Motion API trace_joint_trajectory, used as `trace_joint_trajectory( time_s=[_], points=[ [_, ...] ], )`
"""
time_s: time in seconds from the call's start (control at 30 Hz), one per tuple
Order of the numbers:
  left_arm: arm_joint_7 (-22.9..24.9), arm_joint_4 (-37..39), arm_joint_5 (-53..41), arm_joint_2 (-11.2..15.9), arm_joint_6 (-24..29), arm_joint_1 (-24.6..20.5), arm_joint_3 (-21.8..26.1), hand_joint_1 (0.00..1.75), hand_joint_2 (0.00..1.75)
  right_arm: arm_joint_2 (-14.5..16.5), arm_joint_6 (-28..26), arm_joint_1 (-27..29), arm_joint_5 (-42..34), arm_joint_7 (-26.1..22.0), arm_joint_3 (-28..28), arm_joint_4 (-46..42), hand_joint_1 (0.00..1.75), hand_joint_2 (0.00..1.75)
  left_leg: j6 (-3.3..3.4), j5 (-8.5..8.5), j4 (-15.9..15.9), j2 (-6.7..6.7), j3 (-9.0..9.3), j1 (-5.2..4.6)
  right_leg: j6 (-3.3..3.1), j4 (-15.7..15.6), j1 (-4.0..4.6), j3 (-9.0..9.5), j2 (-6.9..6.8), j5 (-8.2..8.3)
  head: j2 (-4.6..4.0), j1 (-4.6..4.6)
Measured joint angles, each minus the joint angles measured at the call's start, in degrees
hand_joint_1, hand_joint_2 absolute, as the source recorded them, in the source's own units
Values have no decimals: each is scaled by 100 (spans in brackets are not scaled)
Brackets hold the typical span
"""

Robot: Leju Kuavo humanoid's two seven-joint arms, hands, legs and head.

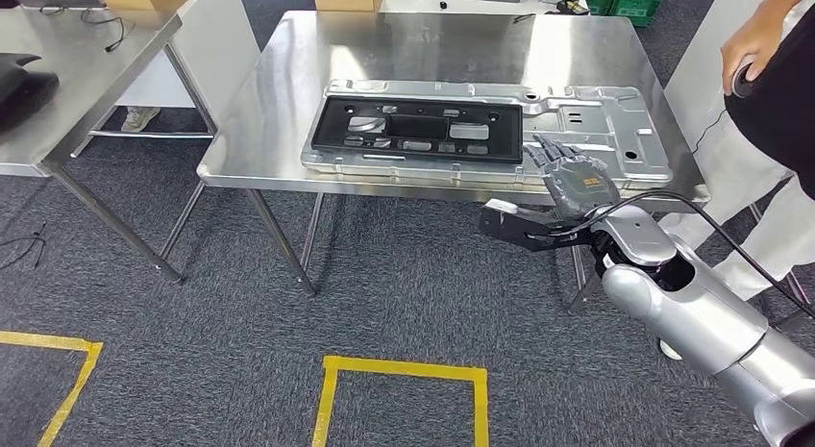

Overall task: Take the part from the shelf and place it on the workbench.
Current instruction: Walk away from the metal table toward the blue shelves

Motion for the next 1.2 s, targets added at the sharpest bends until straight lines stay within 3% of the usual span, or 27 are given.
trace_joint_trajectory(
  time_s=[0.07, 0.1, 0.13, 0.2, 0.27, 0.4, 0.47, 0.53, 0.57, 0.6, 0.63, 0.73, 0.8, 0.87, 0.93, 0.97, 1.03, 1.1, 1.13, 1.2],
  points=[
    [-10, 0, 16, 0, 16, 15, 1, 0, 0, 39, -226, 361, -308, -114, -38, 26, 0, 0, -40, -283, 734, 1, -259, 17, -20, 1, 3, -30, -11, 19, 0, -4],
    [-20, 0, 37, 0, 29, 28, 2, 0, 0, 80, -398, 613, -481, -207, -69, 65, 0, 0, -46, -267, 815, 1, -254, 21, -21, 2, 3, -34, -15, 22, 0, -5],
    [-28, 0, 63, 0, 49, 41, 4, 0, 0, 134, -591, 899, -645, -329, -103, 126, 0, 0, -45, -144, 635, 1, -128, 23, -21, 2, 3, -33, -17, 23, 0, -6],
    [-45, 0, 117, 0, 86, 65, 9, 0, 0, 305, -983, 1518, -903, -668, -180, 367, 0, 0, -9, 198, -234, -3, 355, 18, -9, 3, 8, -24, -20, 18, 0, -6],
    [-55, 0, 175, 0, 132, 96, 15, 0, 0, 537, -1294, 2155, -1163, -1101, -240, 782, 0, 0, 53, 362, -921, -23, 717, -11, 31, 1, 23, -26, -36, 16, 0, -3],
    [-39, 0, 279, -1, 221, 209, 25, 0, 0, 1110, -1565, 3213, -2226, -1849, -286, 2168, 0, 0, 178, 369, -1116, -66, 782, -9, 147, 43, 26, -51, -80, -42, 0, 1],
    [-22, 0, 298, -1, 245, 244, 30, 0, 0, 1379, -1607, 3612, -2939, -2082, -352, 2982, 0, 0, 245, 406, -1160, -82, 787, 12, 189, 479, 14, -242, -72, -346, 0, 4],
    [-13, 0, 310, 0, 260, 276, 36, 0, 0, 1604, -1609, 3925, -3795, -1937, -513, 3815, 0, 0, 277, 418, -1156, -84, 769, -2, 212, 1340, 6, -632, -59, -769, 0, 5],
    [-8, 0, 314, 0, 265, 297, 38, 0, 0, 1697, -1597, 4056, -4170, -1708, -625, 4188, 0, 0, 282, 421, -1152, -84, 761, -8, 223, 1692, 3, -794, -56, -892, 0, 5],
    [-4, 0, 315, 1, 267, 316, 39, 0, 0, 1774, -1584, 4168, -4438, -1441, -745, 4521, 0, 0, 284, 423, -1145, -82, 753, -10, 232, 1847, 0, -863, -55, -906, 0, 5],
    [1, 0, 316, 1, 268, 332, 39, 0, 0, 1846, -1569, 4249, -4602, -1179, -859, 4815, 0, 0, 281, 425, -1136, -87, 748, -9, 237, 1732, -6, -799, -52, -801, 0, 5],
    [33, 0, 298, 3, 268, 326, 39, 0, 0, 2047, -1529, 4333, -4726, -634, -1113, 5512, 0, 0, 217, 416, -1083, -103, 730, -8, 244, 507, -43, -132, 102, -291, 0, 3],
    [60, 0, 285, 5, 268, 294, 39, 0, 0, 2183, -1507, 4355, -4726, -479, -1233, 5858, 0, 0, 143, 417, -1059, -111, 712, -18, 202, 86, -40, 103, 187, -165, 0, -10],
    [69, 0, 285, 8, 267, 293, 39, 0, 0, 2318, -1493, 4368, -4711, -434, -1330, 6149, 0, 0, 71, 453, -1075, -136, 707, 6, 119, 52, -7, 109, 126, -117, 0, -20],
    [70, 0, 285, 11, 266, 311, 39, 0, 0, 2425, -1482, 4365, -4696, -416, -1408, 6357, 0, 0, 7, 341, -934, -128, 647, 37, 30, 12, -1, 102, 54, -55, 0, -28],
    [70, 0, 285, 13, 266, 313, 39, 0, 0, 2466, -1478, 4364, -4692, -410, -1441, 6440, 0, 0, -20, 167, -685, -115, 548, 44, -10, -11, -10, 90, 15, -22, 0, -36],
    [70, 0, 283, 13, 266, 305, 39, 0, 0, 2536, -1475, 4363, -4691, -407, -1508, 6610, 0, 0, -72, -306, 120, -98, 224, 50, -45, -29, -13, 48, -68, 25, 0, -53],
    [74, 0, 281, 14, 266, 312, 39, 0, 0, 2606, -1477, 4366, -4699, -438, -1582, 6785, 0, 0, -105, -572, 731, -94, 12, 68, -39, -29, -18, -11, -163, 62, 0, -55],
    [80, 0, 277, 17, 265, 321, 39, 0, 0, 2633, -1479, 4369, -4709, -474, -1613, 6851, 0, 0, -116, -558, 741, -84, 49, 79, -24, -28, -24, -36, -208, 80, 0, -56],
    [97, 0, 246, 29, 264, 328, 39, 0, 0, 2696, -1491, 4373, -4708, -593, -1656, 6938, 0, 0, -139, -276, 37, 1, 498, 109, 26, -23, -52, -75, -299, 115, 0, -57]
  ],
)
